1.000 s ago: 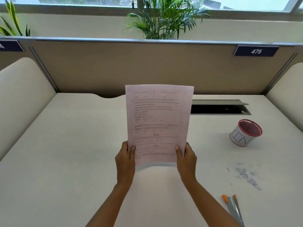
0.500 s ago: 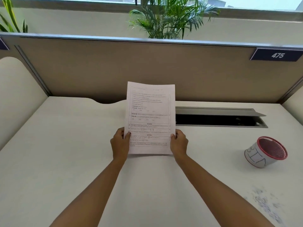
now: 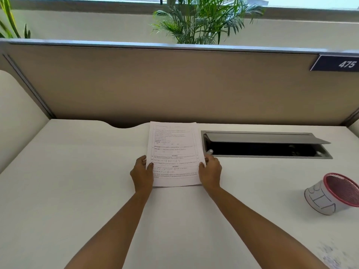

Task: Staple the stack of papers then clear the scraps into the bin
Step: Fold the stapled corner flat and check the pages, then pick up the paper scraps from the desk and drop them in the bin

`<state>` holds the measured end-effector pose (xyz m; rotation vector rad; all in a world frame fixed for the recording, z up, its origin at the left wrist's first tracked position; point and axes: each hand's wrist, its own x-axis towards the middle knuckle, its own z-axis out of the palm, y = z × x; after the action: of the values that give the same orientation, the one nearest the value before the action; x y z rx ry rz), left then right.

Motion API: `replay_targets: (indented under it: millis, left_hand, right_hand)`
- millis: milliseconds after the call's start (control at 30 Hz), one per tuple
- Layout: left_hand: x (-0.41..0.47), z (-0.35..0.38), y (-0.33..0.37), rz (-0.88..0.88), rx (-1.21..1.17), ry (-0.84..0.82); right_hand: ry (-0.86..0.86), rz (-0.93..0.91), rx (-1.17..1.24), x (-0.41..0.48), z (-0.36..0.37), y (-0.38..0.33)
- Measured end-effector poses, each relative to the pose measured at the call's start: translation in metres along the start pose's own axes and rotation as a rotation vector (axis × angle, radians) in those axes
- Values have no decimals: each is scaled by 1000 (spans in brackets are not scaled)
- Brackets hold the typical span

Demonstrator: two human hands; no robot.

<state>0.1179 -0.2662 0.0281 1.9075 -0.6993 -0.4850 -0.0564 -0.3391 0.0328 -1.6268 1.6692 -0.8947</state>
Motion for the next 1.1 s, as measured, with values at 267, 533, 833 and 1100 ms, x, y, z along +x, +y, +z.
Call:
replay_targets:
  millis: [267, 533, 833, 1100]
  left_hand:
    - [-19, 0, -25, 343, 277, 10]
    - [-30, 8, -47, 427, 632, -39]
    - [-40, -6, -35, 508, 653, -67]
    - [-105, -16, -35, 577, 611, -145]
  right_hand:
    - [-10, -438, -348, -34, -1, 30]
    - [-170, -408, -496, -36, 2, 38]
    - [-172, -363, -292, -54, -17, 37]
    - [-120, -293, -165, -113, -54, 37]
